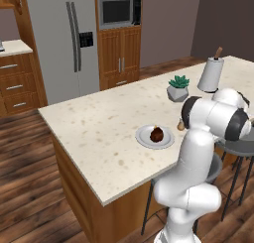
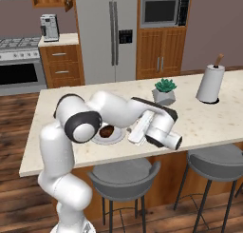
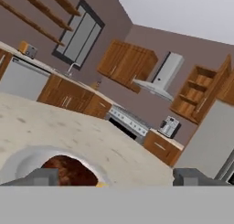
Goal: Retrieve the shaker from the cabinet and place it next the steak on a plate on the dining table.
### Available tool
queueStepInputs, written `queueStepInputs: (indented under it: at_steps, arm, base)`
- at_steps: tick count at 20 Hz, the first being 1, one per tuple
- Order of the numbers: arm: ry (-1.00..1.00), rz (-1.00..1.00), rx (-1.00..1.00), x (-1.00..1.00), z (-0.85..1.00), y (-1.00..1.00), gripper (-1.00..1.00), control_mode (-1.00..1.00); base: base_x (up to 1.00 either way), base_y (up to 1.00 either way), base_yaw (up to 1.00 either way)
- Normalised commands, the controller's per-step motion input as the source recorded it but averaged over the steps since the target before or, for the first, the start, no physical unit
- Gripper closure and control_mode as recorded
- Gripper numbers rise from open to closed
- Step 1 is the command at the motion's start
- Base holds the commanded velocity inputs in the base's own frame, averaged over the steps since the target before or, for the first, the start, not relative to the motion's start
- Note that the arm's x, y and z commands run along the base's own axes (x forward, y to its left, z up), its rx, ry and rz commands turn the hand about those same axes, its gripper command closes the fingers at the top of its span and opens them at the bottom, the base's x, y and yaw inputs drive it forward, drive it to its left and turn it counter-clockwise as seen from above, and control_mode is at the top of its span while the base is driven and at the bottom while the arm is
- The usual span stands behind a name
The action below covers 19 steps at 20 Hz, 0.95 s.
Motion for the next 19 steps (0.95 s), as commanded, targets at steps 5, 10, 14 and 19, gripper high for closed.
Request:
queueStepInputs:
  at_steps: [5, 10, 14, 19]
  arm:
    - [-0.03, 0.10, -0.09, -0.56, 1.00, -0.03, -1.00, -1.00]
    - [-0.26, 0.07, -0.23, -0.91, 1.00, -0.05, -1.00, -1.00]
    - [-0.44, 0.01, -0.39, -1.00, 1.00, 0.00, -1.00, -1.00]
    - [-0.59, 0.00, -0.51, -1.00, 0.79, 0.17, -1.00, -1.00]
  base:
    - [0.00, 0.00, 0.00]
    - [0.00, 0.00, 0.00]
    - [0.00, 0.00, 0.00]
    - [0.00, 0.00, 0.00]
